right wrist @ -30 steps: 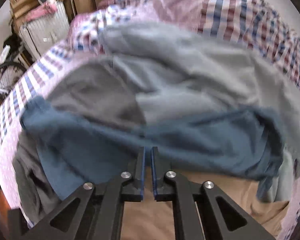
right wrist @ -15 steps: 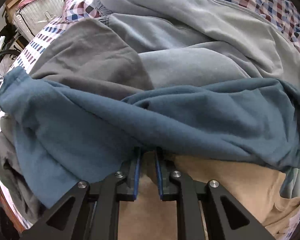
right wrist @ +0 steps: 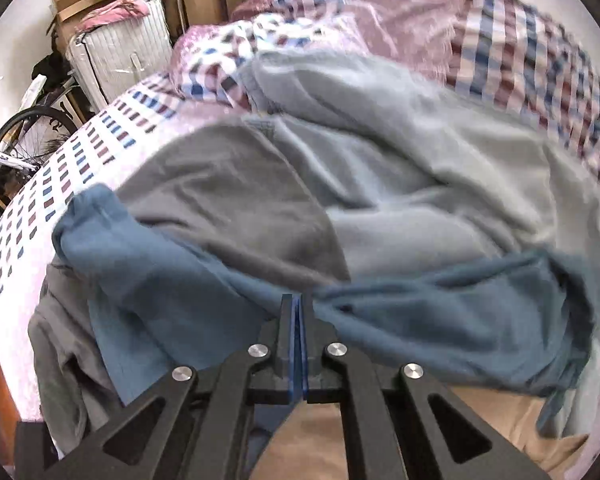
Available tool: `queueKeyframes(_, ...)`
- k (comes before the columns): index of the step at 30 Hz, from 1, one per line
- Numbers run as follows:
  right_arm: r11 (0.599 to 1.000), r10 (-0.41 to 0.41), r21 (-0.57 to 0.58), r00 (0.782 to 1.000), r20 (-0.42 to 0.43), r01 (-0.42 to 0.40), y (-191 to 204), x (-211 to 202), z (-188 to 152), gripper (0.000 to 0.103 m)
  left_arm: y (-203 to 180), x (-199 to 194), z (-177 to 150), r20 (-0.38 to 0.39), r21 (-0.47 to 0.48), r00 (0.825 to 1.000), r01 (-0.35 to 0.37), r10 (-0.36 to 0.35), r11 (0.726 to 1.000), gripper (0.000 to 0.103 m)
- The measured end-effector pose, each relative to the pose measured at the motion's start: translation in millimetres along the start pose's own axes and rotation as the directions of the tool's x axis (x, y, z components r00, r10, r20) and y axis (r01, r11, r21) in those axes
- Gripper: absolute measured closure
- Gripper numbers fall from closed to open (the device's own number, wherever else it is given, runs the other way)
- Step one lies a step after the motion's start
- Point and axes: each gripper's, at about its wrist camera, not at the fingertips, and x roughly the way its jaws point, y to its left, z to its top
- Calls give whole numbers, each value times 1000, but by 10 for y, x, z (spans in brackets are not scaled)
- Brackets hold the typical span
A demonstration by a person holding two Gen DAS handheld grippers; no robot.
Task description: Fold clothes
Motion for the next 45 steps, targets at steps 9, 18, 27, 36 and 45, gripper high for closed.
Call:
queueKeyframes(9,992,22,127,1000,16,-24,-527,-235,-374,63,-42,-76,6,-28,51,998,56,-54,997,61)
queueKeyframes(18,998,37,44,998,-49,-35,-368,-99,-334,63,-124,90,-57,-41,135,998,-47,53,990,97)
queueKeyframes(27,999,43,2,989,-140,-43,-198,351,-287,68,-89,99,-75,-55,99,998,-13,18,995,98)
queueKeyframes(36,989,-49,-137,999,23,52,79,-69,-176,103,-70,-80,-59,37,106,999,-16,12,994,98)
queueKeyframes(45,994,-96,-44,994,54,98,41,207,-188,100,-22,45,-62,8,95,997,-81,80,992,97)
